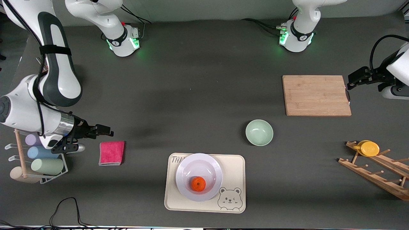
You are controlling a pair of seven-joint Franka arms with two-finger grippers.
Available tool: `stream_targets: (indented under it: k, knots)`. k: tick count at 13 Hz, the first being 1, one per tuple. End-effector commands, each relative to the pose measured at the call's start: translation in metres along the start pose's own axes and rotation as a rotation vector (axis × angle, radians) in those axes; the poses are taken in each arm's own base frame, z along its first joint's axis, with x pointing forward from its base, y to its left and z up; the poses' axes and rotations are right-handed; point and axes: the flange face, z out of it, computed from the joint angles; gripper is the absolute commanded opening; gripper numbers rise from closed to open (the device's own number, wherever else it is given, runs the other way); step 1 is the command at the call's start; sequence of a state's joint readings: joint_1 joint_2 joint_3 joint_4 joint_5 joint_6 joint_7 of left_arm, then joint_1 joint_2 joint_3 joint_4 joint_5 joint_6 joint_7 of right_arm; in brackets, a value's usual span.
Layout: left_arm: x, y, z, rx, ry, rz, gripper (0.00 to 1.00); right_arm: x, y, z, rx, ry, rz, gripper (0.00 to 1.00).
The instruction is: Place orange and plate with both arms
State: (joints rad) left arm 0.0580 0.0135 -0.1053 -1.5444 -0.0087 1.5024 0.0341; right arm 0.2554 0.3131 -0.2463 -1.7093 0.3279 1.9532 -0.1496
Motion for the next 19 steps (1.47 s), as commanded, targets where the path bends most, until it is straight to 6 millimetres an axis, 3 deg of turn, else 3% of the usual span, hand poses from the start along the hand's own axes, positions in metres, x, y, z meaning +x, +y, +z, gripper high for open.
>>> stream_targets:
  k: [1, 4, 8, 12, 19]
  knots:
    - [-0.006, 0.002, -0.009, -0.008, 0.010, -0.008, 1.00, 0.007, -0.014, -0.057, -0.106, -0.036, -0.009, 1.00]
    - [-0.006, 0.000, -0.009, -0.008, 0.011, -0.010, 1.00, 0.000, -0.010, -0.119, -0.131, -0.052, -0.004, 1.00]
    - [-0.006, 0.001, -0.009, -0.008, 0.011, -0.010, 1.00, -0.022, -0.003, -0.171, -0.188, -0.041, -0.003, 1.00]
    - [-0.006, 0.001, -0.010, -0.008, 0.013, -0.011, 1.00, -0.043, 0.022, -0.197, -0.245, -0.031, -0.004, 1.00]
    - [-0.007, 0.003, -0.011, -0.006, 0.013, -0.010, 1.00, -0.059, 0.080, -0.213, -0.263, -0.069, -0.030, 1.00]
